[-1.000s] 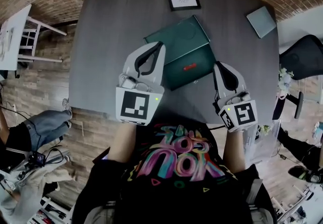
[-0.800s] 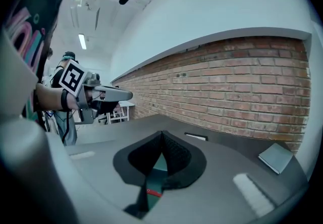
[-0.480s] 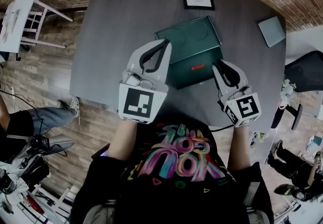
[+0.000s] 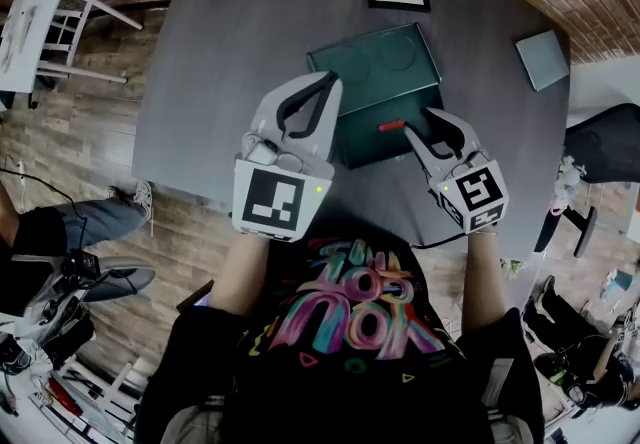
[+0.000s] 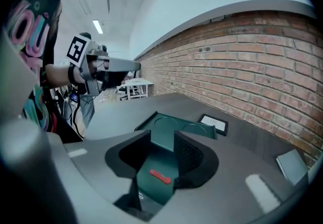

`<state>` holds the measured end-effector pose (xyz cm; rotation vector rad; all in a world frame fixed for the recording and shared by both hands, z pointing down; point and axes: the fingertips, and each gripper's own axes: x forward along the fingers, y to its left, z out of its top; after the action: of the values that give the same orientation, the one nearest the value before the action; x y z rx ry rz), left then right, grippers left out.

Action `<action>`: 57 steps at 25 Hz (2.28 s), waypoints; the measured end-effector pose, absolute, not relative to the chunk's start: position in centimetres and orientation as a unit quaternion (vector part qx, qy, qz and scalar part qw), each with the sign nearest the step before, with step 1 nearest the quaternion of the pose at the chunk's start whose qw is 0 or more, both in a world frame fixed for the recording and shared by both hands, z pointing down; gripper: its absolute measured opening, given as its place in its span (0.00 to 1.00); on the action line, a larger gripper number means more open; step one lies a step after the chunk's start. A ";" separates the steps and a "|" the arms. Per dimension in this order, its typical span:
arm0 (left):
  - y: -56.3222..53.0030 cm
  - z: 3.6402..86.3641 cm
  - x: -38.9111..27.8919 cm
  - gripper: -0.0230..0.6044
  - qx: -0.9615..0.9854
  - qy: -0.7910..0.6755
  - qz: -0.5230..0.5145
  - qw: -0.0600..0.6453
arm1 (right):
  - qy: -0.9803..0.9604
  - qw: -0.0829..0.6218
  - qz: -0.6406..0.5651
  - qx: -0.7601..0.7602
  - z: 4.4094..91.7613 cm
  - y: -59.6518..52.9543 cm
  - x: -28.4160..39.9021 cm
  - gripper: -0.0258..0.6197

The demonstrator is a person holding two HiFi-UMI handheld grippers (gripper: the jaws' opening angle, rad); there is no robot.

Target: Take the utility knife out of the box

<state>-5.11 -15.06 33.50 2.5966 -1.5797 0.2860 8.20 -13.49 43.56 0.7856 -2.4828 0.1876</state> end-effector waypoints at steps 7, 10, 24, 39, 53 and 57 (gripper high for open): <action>-15.2 34.0 -4.5 0.04 0.851 -0.514 0.099 0.049 | -0.915 0.322 0.068 0.236 47.1 -13.1 7.7 0.29; -15.3 34.1 -4.3 0.04 0.851 -0.513 0.102 0.051 | -0.912 0.345 0.064 0.211 48.4 -12.9 7.4 0.29; -15.7 35.2 -3.7 0.04 0.853 -0.505 0.116 0.058 | -0.883 0.457 0.026 0.106 54.6 -12.5 6.9 0.32; -16.0 36.0 -2.8 0.04 0.858 -0.495 0.122 0.064 | -0.846 0.533 0.013 0.021 59.0 -12.3 7.4 0.32; -16.1 36.4 -2.1 0.04 0.862 -0.488 0.122 0.070 | -0.831 0.555 -0.004 -0.042 59.8 -11.4 7.4 0.27; -16.1 36.2 -1.8 0.04 0.864 -0.484 0.121 0.069 | -0.827 0.560 -0.004 -0.057 59.8 -10.8 7.4 0.17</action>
<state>-1.77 -16.09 36.21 2.6013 -1.4578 0.3636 7.36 -10.80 59.76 -0.1345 -1.9487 -0.0104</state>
